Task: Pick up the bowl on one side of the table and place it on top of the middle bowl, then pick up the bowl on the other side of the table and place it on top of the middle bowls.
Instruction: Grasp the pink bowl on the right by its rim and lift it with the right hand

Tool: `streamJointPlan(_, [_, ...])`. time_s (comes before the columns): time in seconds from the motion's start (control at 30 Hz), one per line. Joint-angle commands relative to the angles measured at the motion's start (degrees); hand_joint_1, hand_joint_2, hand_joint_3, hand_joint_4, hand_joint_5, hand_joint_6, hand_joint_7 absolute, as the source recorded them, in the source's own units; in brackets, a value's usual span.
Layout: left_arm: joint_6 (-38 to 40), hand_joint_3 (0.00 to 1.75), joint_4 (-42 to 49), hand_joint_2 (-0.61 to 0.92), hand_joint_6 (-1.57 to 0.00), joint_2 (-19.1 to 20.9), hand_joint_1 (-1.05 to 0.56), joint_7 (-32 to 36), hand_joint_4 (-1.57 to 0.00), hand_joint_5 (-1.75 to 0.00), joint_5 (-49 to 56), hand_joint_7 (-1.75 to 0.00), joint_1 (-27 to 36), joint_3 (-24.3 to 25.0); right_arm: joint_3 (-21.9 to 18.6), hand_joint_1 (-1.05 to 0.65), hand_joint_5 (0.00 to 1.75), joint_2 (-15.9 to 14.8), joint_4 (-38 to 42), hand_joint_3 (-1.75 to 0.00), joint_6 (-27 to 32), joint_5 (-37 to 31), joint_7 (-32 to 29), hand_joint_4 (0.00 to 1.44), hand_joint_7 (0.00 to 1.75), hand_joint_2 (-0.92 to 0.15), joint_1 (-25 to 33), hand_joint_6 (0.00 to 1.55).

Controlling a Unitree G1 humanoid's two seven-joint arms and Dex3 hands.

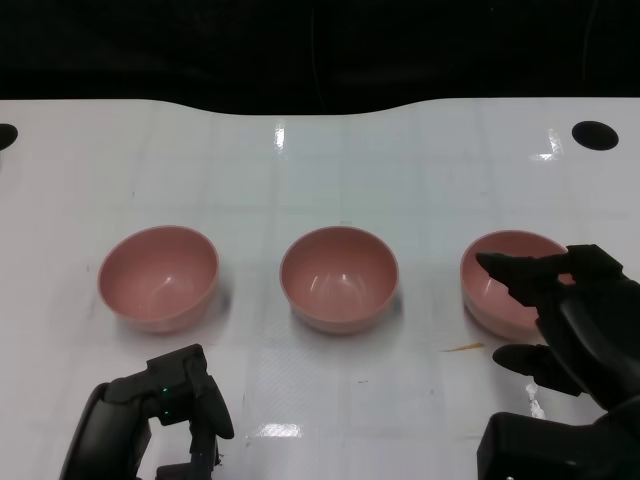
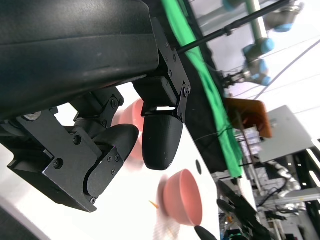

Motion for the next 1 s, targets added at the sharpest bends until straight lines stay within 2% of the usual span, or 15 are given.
streamJointPlan(0.03, [-0.8, 1.53, 0.8, 0.36, -0.82, 0.5, -0.01, 0.4, -0.92, -1.75, 0.1, -1.66, -0.2, 0.3, 1.6, -0.51, 0.62, -1.6, 2.9, 0.00, 2.2, -1.6, -0.3, 0.21, 0.06, -0.85, -2.2, 0.43])
streamJointPlan(0.3, [1.0, 1.53, -0.6, 0.37, -0.81, 0.6, -0.03, 0.3, -0.92, -1.75, -0.6, -1.66, 0.3, 0.4, 5.9, -0.52, 0.57, -2.2, 10.3, -0.01, 6.0, -3.1, -0.5, 0.23, 0.04, -0.87, -6.6, 0.42])
streamJointPlan(0.53, [0.9, 1.51, -1.0, 0.35, -0.81, 0.3, -0.02, 0.7, -0.91, -1.75, -0.4, -1.65, 0.7, 0.4, 9.5, -0.52, 0.36, -2.7, 18.6, 0.00, 7.0, -3.4, -2.6, 0.39, 0.01, -0.89, -10.2, 0.46])
streamJointPlan(0.7, [1.2, 1.51, -1.4, 0.36, -0.81, 0.4, -0.03, 0.6, -0.90, -1.75, -0.4, -1.65, 0.9, 0.3, 11.6, -0.46, 0.32, -2.5, 25.3, -0.01, 6.6, -2.9, -6.4, 0.47, 0.02, -0.91, -12.9, 0.50])
streamJointPlan(0.73, [1.2, 1.51, -1.4, 0.36, -0.81, 0.4, -0.03, 0.6, -0.90, -1.75, -0.3, -1.64, 0.9, 0.3, 11.9, -0.38, 0.40, -2.3, 27.0, -0.02, 6.1, -2.6, -7.9, 0.62, 0.05, -0.92, -13.6, 0.55])
streamJointPlan(0.8, [1.2, 1.51, -1.4, 0.36, -0.80, 0.4, -0.03, 0.6, -0.90, -1.75, -0.3, -1.64, 1.0, 0.3, 12.2, -0.31, 0.61, -2.2, 29.9, -0.03, 4.7, -1.9, -11.1, 0.69, 0.04, -0.92, -14.9, 0.63])
streamJointPlan(0.83, [1.1, 1.51, -1.4, 0.36, -0.80, 0.4, -0.03, 0.6, -0.90, -1.75, -0.4, -1.64, 1.0, 0.3, 12.3, -0.24, 0.98, -2.2, 31.7, -0.03, 3.2, -1.3, -13.6, 0.74, 0.09, -0.92, -15.8, 0.81])
streamJointPlan(0.87, [1.0, 1.50, -1.4, 0.36, -0.80, 0.4, -0.03, 0.6, -0.90, -1.75, -0.4, -1.64, 1.0, 0.4, 12.5, -0.22, 1.17, -2.3, 33.1, -0.06, 2.1, -0.8, -15.4, 0.78, 0.13, -0.92, -16.4, 0.94])
streamJointPlan(0.97, [0.8, 1.50, -1.2, 0.36, -0.80, 0.4, -0.02, 0.5, -0.90, -1.75, -0.6, -1.64, 0.9, 0.3, 12.6, -0.22, 1.37, -2.6, 36.6, -0.06, -1.5, 1.2, -20.2, 0.88, 0.18, -0.91, -18.1, 1.12])
streamJointPlan(1.0, [0.7, 1.50, -1.1, 0.37, -0.80, 0.4, -0.02, 0.5, -0.90, -1.75, -0.6, -1.64, 0.9, 0.3, 12.6, -0.23, 1.55, -2.6, 37.5, -0.05, -2.7, 1.7, -21.7, 0.89, 0.18, -0.91, -18.6, 1.15])
